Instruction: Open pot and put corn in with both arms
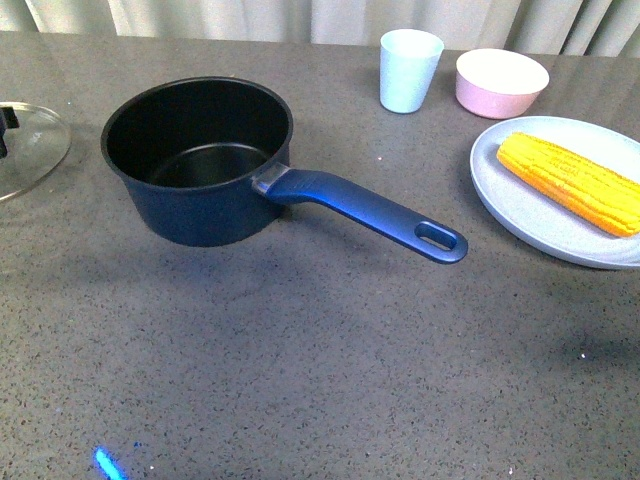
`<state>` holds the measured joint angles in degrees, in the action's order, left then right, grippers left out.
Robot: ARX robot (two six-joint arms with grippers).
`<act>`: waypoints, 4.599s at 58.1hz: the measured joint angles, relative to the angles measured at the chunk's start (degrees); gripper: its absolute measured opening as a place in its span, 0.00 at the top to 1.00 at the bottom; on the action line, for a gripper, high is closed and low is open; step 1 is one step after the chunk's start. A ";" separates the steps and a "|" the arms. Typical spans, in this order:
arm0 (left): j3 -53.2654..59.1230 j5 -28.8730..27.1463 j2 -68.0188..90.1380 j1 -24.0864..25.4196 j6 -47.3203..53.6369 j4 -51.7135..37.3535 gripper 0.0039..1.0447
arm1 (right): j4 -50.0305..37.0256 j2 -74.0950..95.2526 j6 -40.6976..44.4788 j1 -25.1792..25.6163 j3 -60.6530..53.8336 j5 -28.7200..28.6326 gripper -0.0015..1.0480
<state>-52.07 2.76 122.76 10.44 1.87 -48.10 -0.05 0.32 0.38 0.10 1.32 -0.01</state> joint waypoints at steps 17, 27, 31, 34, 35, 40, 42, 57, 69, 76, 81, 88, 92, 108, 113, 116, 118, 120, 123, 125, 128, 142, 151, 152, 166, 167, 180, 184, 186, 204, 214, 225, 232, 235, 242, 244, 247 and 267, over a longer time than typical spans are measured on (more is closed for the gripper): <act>1.38 0.04 3.82 -0.72 -1.55 -3.37 0.43 | 0.00 0.00 0.00 0.00 0.00 0.00 0.09; 1.84 0.07 5.14 -1.20 -2.36 -4.57 0.43 | 0.00 0.00 0.00 0.00 0.00 0.00 0.09; 1.84 0.09 5.53 -1.29 -2.58 -5.20 0.43 | 0.00 0.00 0.00 0.00 0.00 0.00 0.09; 1.84 0.09 5.62 -1.33 -2.60 -5.35 0.43 | 0.00 0.00 0.00 0.00 0.00 0.00 0.09; 1.86 0.11 5.66 -1.33 -2.60 -5.46 0.43 | 0.00 0.00 0.00 0.00 0.00 0.00 0.09; 2.16 0.39 5.75 -1.40 -2.89 -5.84 0.32 | 0.00 0.00 0.00 0.00 0.00 0.00 0.09; 2.60 0.50 5.75 -1.44 -3.02 -5.92 0.24 | 0.00 0.00 0.00 0.00 0.00 0.00 0.09; 7.78 1.27 0.61 -1.75 -3.28 -6.34 0.08 | 0.00 0.00 0.00 0.00 0.00 0.00 0.09; 12.85 2.19 -7.76 -1.31 -5.05 -5.79 0.08 | 0.00 0.00 0.00 0.00 0.00 0.00 0.09; 15.47 2.91 -12.96 -0.61 -6.25 -4.57 0.08 | 0.00 0.00 0.00 0.00 0.00 0.00 0.09; 17.14 3.50 -17.22 -0.20 -6.36 -3.85 0.08 | 0.00 0.00 0.00 0.00 0.00 0.00 0.09; 18.75 5.14 -23.80 0.17 -6.82 -2.25 0.08 | 0.00 0.00 0.00 0.00 0.00 0.00 0.09; 20.76 6.84 -26.56 0.00 -5.64 -7.93 0.16 | 0.00 0.00 0.00 0.00 0.00 0.00 0.09; 34.18 4.20 -37.18 -3.32 -2.82 -19.19 0.62 | 0.00 0.00 0.00 0.00 0.00 0.00 0.09; 37.03 3.21 -40.70 -4.11 -2.73 -18.32 0.75 | 0.00 0.00 0.00 0.00 0.00 0.00 0.09; 38.64 2.93 -42.97 -4.57 -2.67 -17.68 0.84 | 0.00 0.00 0.00 0.00 0.00 0.00 0.09; 39.54 2.73 -44.35 -4.85 -2.62 -17.20 0.89 | 0.00 0.00 0.00 0.00 0.00 0.00 0.09; 40.68 2.27 -46.21 -5.20 -2.58 -16.46 0.96 | 0.00 0.00 0.00 0.00 0.00 0.00 0.09; 41.72 1.75 -47.95 -5.53 -2.56 -15.63 0.98 | 0.00 0.00 0.00 0.00 0.00 0.00 0.09; 42.69 1.60 -49.75 -5.84 -2.49 -14.71 0.99 | 0.00 0.00 0.00 0.00 0.00 0.00 0.09; 43.82 1.40 -52.04 -6.19 -2.47 -13.66 0.99 | 0.00 0.00 0.00 0.00 0.00 0.00 0.09; 47.78 -2.64 -62.84 -10.25 -2.47 -6.62 0.99 | 0.00 0.00 0.00 0.00 0.00 0.02 0.09; 49.44 -2.75 -70.05 -10.29 -2.45 -1.27 0.99 | 0.00 0.00 0.00 0.00 0.00 0.00 0.09; 49.59 -2.75 -70.93 -10.29 -2.47 -0.50 0.99 | 0.00 0.00 0.00 0.00 0.00 0.00 0.09; 51.17 -2.78 -81.77 -10.29 -2.45 8.59 0.99 | 0.00 0.00 0.00 0.00 0.00 0.02 0.09; 51.19 -2.75 -82.60 -10.29 -2.43 9.40 0.99 | 0.00 0.00 0.00 0.00 0.00 0.02 0.09; 51.21 -2.78 -90.88 -10.29 -2.43 16.87 0.99 | 0.00 0.00 0.00 0.00 0.00 0.00 0.09; 51.23 -2.78 -93.70 -10.29 -2.40 19.45 0.99 | 0.00 0.00 0.00 0.00 0.00 0.00 0.09; 51.23 -2.78 -94.68 -10.29 -2.40 20.37 0.99 | 0.00 0.00 0.00 0.00 0.00 0.02 0.09; 51.23 -2.78 -102.86 -10.29 -2.40 28.20 0.99 | 0.00 0.00 0.00 0.00 0.00 0.00 0.09; 51.23 -2.78 -106.55 -10.29 -2.40 31.87 0.99 | 0.00 0.00 0.00 0.00 0.00 0.00 0.09; 51.23 -2.78 -109.77 -10.29 -2.38 35.01 0.99 | 0.00 0.00 0.00 0.00 0.00 0.02 0.09; 51.23 -2.78 -111.56 -10.29 -2.38 36.81 0.99 | 0.00 0.00 0.00 0.00 0.00 0.00 0.09; 51.23 -2.78 -112.41 -10.29 -2.38 37.73 0.99 | 0.00 0.00 0.00 0.00 0.00 0.00 0.09; 51.23 -2.78 -121.77 -10.29 -2.36 47.74 0.99 | 0.00 0.00 0.00 0.00 0.00 0.02 0.09; 51.23 -2.84 -121.81 -10.34 -2.34 47.84 0.99 | 0.00 0.00 0.00 0.00 0.00 0.00 0.09; 51.23 -2.78 -121.85 -10.34 -2.34 48.04 0.99 | 0.00 -0.02 0.00 0.00 0.00 0.00 0.09; 51.23 -2.78 -121.90 -10.34 -2.34 48.11 0.74 | 0.02 -0.02 0.00 0.00 0.00 0.00 0.09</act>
<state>-0.84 -0.01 0.86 0.10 -0.47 0.01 -0.03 0.30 0.38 0.10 1.32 -0.01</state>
